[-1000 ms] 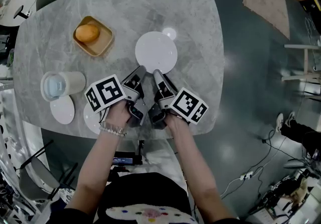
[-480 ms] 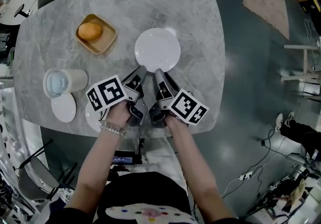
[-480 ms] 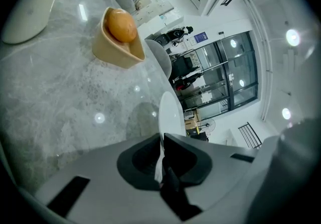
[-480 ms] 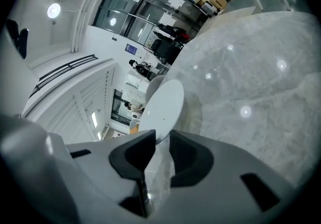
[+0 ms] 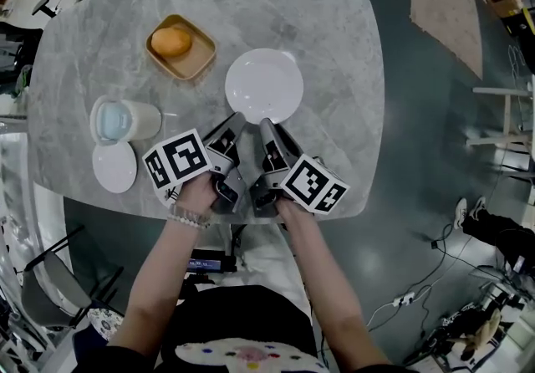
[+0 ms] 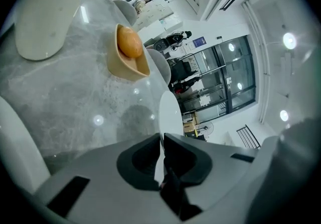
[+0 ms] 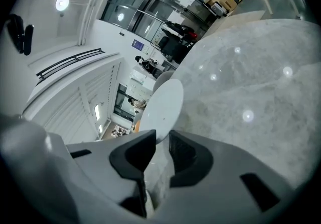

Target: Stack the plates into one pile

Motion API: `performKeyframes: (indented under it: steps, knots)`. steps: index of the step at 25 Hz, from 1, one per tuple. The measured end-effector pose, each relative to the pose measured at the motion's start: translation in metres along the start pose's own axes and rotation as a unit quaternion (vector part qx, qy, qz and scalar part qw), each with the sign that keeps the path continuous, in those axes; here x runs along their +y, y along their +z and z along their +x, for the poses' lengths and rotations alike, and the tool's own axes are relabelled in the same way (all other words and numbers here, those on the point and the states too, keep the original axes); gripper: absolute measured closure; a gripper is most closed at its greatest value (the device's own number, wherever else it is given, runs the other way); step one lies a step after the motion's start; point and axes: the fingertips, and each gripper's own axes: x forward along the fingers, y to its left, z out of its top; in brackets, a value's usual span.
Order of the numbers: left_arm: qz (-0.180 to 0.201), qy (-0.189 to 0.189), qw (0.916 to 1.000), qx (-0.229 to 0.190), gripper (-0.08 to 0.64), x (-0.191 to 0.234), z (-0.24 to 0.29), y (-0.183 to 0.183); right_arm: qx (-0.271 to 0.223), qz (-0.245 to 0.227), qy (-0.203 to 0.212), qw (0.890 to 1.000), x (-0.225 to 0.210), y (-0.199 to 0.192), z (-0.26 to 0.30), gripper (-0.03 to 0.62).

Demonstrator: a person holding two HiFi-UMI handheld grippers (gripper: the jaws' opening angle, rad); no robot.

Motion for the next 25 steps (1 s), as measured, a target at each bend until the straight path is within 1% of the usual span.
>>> performKeyframes:
  steps: [7,10,16,25]
  knots:
    - [-0.023,0.0,0.9996,-0.014,0.528,0.016,-0.041,0.004,0.017,-0.029,-0.012,0.999,0.015,-0.032,-0.004,0.506]
    - [-0.034,0.0,0.9992,-0.022,0.529,0.024,-0.057,0.004,0.024,-0.032,-0.009,0.999,0.024,-0.047,-0.004,0.506]
    - [-0.034,0.002,0.9991,-0.026,0.528,0.045,-0.098,-0.001,0.037,-0.039,-0.006,0.999,0.04,-0.09,-0.012,0.508]
    - [-0.048,0.008,0.9982,-0.036,0.526,0.06,-0.134,-0.006,0.061,-0.048,-0.003,0.997,0.056,-0.123,-0.018,0.509]
